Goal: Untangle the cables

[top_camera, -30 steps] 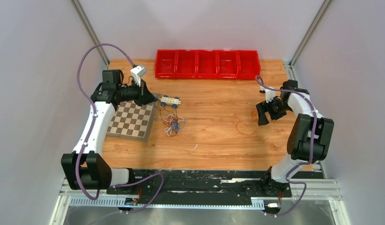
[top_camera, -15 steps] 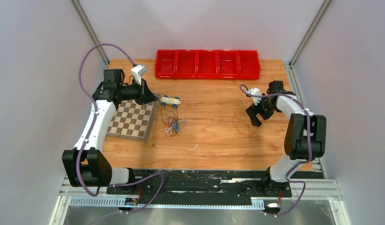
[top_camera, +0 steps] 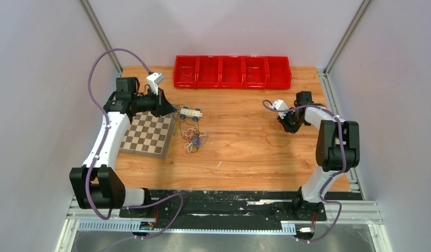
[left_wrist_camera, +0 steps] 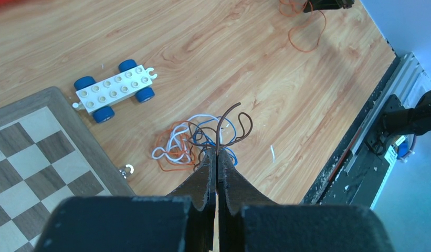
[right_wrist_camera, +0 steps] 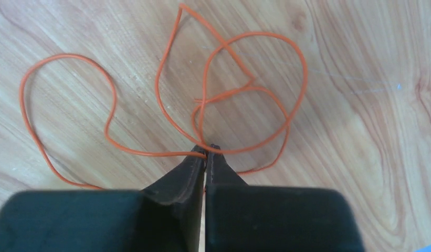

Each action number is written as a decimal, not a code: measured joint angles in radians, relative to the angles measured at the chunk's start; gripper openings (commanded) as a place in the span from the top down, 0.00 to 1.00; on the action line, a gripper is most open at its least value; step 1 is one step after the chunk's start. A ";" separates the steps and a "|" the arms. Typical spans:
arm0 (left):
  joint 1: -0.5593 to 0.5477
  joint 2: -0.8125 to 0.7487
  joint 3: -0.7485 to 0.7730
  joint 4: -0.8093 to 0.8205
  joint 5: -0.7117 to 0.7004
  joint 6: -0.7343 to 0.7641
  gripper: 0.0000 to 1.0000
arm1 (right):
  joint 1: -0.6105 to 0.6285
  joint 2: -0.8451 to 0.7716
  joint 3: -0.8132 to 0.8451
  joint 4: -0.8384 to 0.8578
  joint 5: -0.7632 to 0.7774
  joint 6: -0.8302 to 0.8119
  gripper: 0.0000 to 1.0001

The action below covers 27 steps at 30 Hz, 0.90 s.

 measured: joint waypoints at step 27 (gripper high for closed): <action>0.000 0.000 -0.031 0.053 -0.047 -0.042 1.00 | 0.038 0.000 0.661 -0.123 -0.410 0.580 1.00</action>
